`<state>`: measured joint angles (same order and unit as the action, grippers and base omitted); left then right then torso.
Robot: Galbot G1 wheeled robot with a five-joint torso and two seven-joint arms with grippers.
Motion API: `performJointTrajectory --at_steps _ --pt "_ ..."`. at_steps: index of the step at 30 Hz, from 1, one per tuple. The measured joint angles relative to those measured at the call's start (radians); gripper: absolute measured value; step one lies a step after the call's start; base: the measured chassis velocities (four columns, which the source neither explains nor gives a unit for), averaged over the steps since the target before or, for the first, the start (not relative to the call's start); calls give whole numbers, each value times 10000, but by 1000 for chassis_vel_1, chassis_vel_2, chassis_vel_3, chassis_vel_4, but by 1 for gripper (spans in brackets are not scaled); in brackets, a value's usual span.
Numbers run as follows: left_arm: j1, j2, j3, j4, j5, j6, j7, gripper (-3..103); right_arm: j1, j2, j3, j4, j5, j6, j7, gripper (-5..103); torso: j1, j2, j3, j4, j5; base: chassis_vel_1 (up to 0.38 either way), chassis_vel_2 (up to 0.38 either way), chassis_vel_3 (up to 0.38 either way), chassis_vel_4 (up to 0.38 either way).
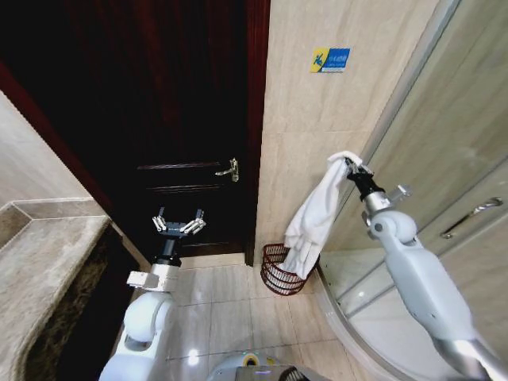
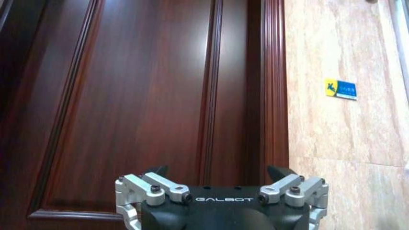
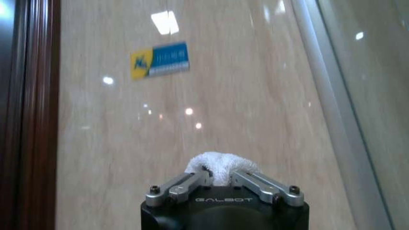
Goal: Discard the used towel into the hamper.
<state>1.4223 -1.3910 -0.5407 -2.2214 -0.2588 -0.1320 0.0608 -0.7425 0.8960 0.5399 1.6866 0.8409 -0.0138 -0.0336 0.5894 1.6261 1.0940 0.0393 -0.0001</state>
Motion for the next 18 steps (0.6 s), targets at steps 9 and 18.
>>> performJointTrajectory --at_steps 9,18 --pt "-28 -18 39 51 20 -9 -3 100 1661 -737 -870 -202 848 -454 320 2 -1 2 -2 -2 -2 0 0 0 0" --pt "56 123 -78 12 -17 -21 -8 100 633 926 -1052 -283 529 -110 242 2 -1 2 -1 -1 -1 0 0 0 0"
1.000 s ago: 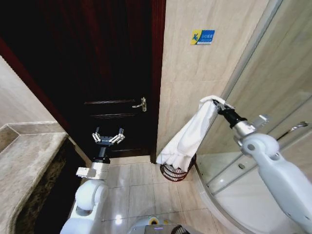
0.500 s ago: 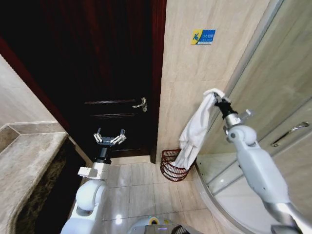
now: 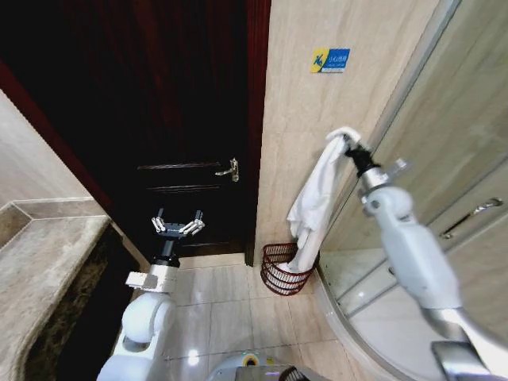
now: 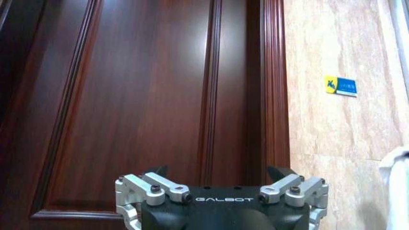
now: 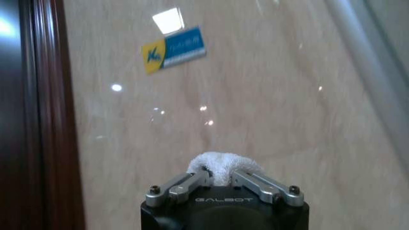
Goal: Discard the used towel into the hamper.
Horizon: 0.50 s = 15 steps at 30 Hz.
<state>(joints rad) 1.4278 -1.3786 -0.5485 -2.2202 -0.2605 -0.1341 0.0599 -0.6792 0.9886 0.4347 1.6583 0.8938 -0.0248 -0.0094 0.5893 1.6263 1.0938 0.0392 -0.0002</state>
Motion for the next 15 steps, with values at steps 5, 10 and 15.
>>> performJointTrajectory --at_steps 5,10,15 --pt "67 -56 1 17 3 -59 -5 100 -375 520 -65 -207 -351 146 -145 2 0 0 0 2 -3 0 0 0 0" --pt "163 -194 8 169 24 -234 -7 100 -1094 806 142 -224 -735 123 -244 2 0 0 0 0 0 0 0 0 0" --pt "225 -310 69 302 96 -281 -3 100 -1813 1090 475 -298 -1308 163 -439 2 -15 -26 -17 -2 1 0 0 0 0"
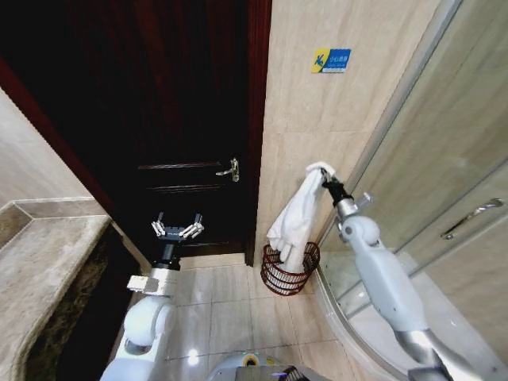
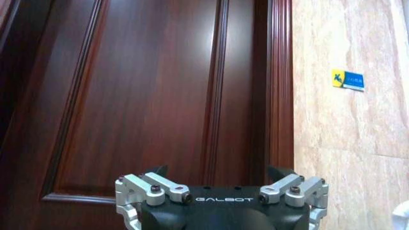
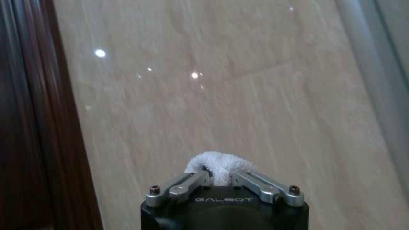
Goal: Discard the used towel into the hamper.
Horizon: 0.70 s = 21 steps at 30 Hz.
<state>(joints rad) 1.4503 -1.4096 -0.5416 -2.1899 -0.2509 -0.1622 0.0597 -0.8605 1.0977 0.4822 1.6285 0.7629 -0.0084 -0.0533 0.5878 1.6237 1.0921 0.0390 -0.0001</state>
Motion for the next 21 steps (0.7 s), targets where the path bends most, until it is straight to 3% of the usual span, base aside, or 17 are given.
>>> performJointTrajectory --at_steps 11,21 --pt "37 9 62 180 139 -24 76 100 -532 786 464 -1204 -866 362 -835 2 -351 -746 -388 2 1 0 0 0 0" --pt "160 -8 -11 224 148 -132 176 100 -367 1277 538 -2262 -1419 607 -1059 2 -662 -1402 -733 3 2 0 0 0 0"
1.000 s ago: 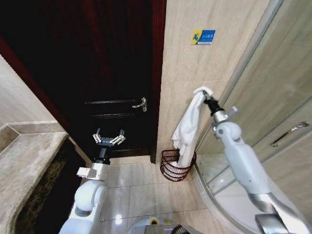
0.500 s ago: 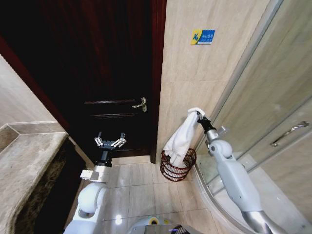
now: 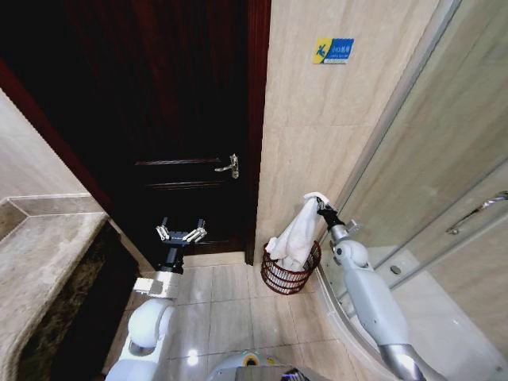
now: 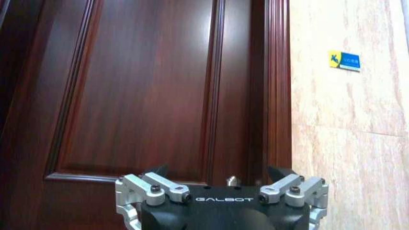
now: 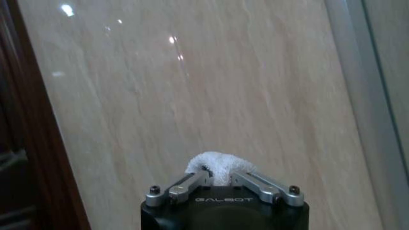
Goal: Discard the used towel into the hamper.
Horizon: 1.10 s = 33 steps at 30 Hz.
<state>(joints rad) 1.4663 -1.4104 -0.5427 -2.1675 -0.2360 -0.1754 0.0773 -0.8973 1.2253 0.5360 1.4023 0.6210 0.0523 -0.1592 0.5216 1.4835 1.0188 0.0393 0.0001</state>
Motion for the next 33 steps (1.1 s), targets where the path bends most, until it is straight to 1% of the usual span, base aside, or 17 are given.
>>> performJointTrajectory --at_steps 2,3,6,7,11,12,14,15,18,19,21,23,24,26,28,29,33 --pt "54 -5 -21 1 6 -39 10 100 -68 65 47 -170 -73 20 -12 2 -75 -161 -84 0 0 0 0 0 0" --pt "54 -5 -21 1 6 -39 10 100 -68 65 47 -170 -73 20 -12 2 -75 -161 -84 0 0 0 0 0 0" --pt "222 -24 -79 -21 23 -147 35 100 -131 129 172 -471 -133 -4 -24 2 -222 -466 -246 -1 -1 0 0 0 0" --pt "222 -24 -79 -21 23 -147 35 100 -131 129 172 -471 -133 -4 -24 2 -222 -466 -246 -1 -1 0 0 0 0" --pt "408 -85 -91 -50 73 -273 121 100 -28 172 197 -751 -85 -209 -76 2 -370 -777 -407 -2 0 0 0 0 0" --pt "408 -85 -91 -50 73 -273 121 100 -28 172 197 -751 -85 -209 -76 2 -370 -777 -407 -2 0 0 0 0 0" --pt "489 -102 -87 -82 125 -317 159 100 209 227 172 -941 -79 -103 -83 2 -447 -935 -488 -1 -1 0 0 0 0" --pt "489 -102 -87 -82 125 -317 159 100 209 227 172 -941 -79 -103 -83 2 -447 -935 -488 -1 -1 0 0 0 0" --pt "610 -153 -84 -135 204 -364 188 100 622 284 84 -1036 -38 110 -29 2 -573 -1207 -632 1 0 0 0 0 0" --pt "610 -153 -84 -135 204 -364 188 100 622 284 84 -1036 -38 110 -29 2 -573 -1207 -632 1 0 0 0 0 0" --pt "643 -175 -86 -144 226 -377 195 100 724 281 69 -986 -25 122 27 2 -629 -1324 -695 0 -6 0 0 0 0" --pt "665 -226 -99 -153 242 -402 199 100 748 250 23 -838 34 84 115 2 -710 -1495 -786 1 -3 0 0 0 0" --pt "665 -226 -99 -153 242 -402 199 100 748 250 23 -838 34 84 115 2 -710 -1495 -786 1 -3 0 0 0 0" --pt "682 -277 -101 -153 262 -438 207 100 742 258 17 -956 -26 88 69 2 -772 -1617 -847 -1 -6 0 0 0 0" --pt "742 -339 -100 -153 290 -473 265 100 737 395 35 -1396 -224 190 -95 2 -855 -1786 -928 -3 2 0 0 0 0" --pt "742 -339 -100 -153 290 -473 265 100 737 395 35 -1396 -224 190 -95 2 -855 -1786 -928 -3 2 0 0 0 0" --pt "800 -340 -117 -175 297 -514 318 100 786 668 126 -1809 -293 247 -186 2 -965 -2021 -1053 -1 0 0 0 0 0"
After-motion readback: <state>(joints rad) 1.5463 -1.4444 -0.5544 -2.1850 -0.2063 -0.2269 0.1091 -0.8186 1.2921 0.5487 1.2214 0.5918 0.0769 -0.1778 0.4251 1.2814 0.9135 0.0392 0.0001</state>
